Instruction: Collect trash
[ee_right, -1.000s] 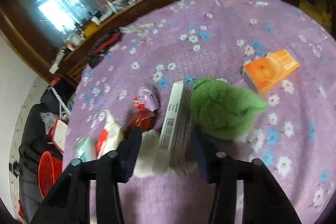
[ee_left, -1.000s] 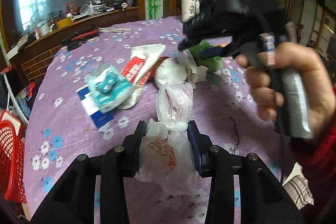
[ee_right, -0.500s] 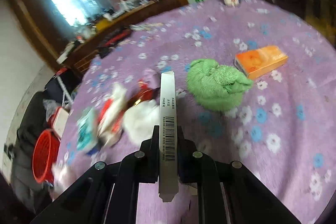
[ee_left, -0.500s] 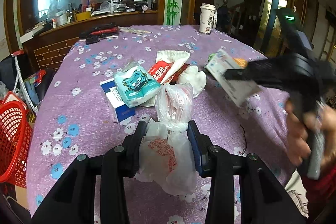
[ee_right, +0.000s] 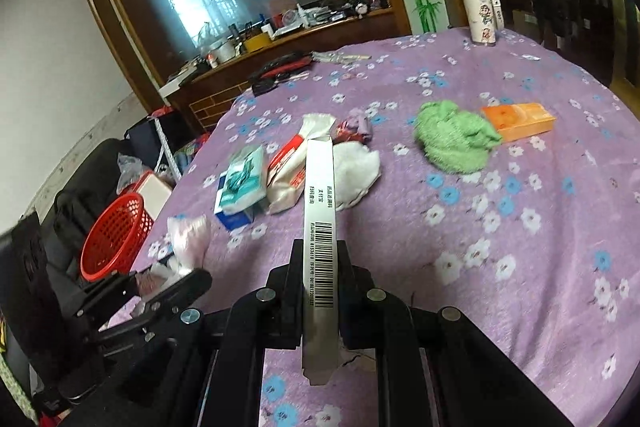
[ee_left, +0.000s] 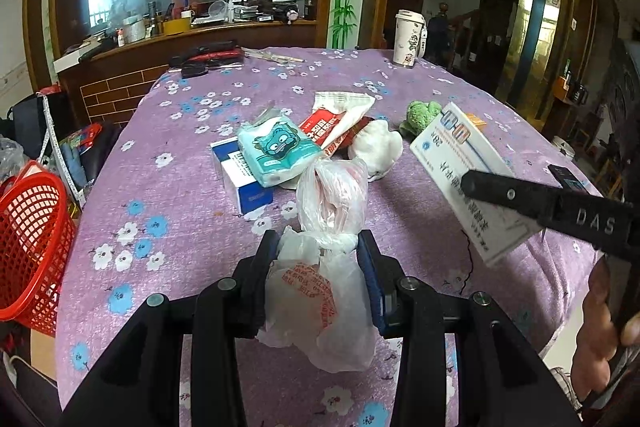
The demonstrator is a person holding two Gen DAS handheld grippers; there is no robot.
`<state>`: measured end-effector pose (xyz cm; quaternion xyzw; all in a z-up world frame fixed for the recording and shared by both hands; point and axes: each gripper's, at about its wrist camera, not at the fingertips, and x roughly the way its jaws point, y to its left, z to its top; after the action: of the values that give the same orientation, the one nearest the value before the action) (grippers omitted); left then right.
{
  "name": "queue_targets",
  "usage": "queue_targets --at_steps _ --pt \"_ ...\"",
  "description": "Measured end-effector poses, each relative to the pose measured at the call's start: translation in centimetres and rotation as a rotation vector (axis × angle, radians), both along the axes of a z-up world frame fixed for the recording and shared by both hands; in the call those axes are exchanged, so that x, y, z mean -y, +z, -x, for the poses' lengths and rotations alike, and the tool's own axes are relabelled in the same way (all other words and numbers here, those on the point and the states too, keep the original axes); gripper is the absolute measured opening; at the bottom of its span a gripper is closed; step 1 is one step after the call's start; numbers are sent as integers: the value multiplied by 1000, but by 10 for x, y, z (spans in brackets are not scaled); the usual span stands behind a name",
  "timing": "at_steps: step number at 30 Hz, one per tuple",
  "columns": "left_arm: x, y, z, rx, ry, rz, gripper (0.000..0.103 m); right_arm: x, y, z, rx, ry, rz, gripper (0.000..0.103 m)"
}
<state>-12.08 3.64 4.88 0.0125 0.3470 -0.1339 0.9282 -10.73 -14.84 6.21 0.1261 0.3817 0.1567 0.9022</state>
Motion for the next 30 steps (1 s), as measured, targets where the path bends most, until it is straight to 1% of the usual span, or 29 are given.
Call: queue_targets --at_steps 11,30 --pt "-5 -1 1 -2 31 3 38 -11 -2 5 -1 23 24 14" --pt "-7 -2 -1 -12 63 -7 38 -22 -3 3 -12 53 33 14"
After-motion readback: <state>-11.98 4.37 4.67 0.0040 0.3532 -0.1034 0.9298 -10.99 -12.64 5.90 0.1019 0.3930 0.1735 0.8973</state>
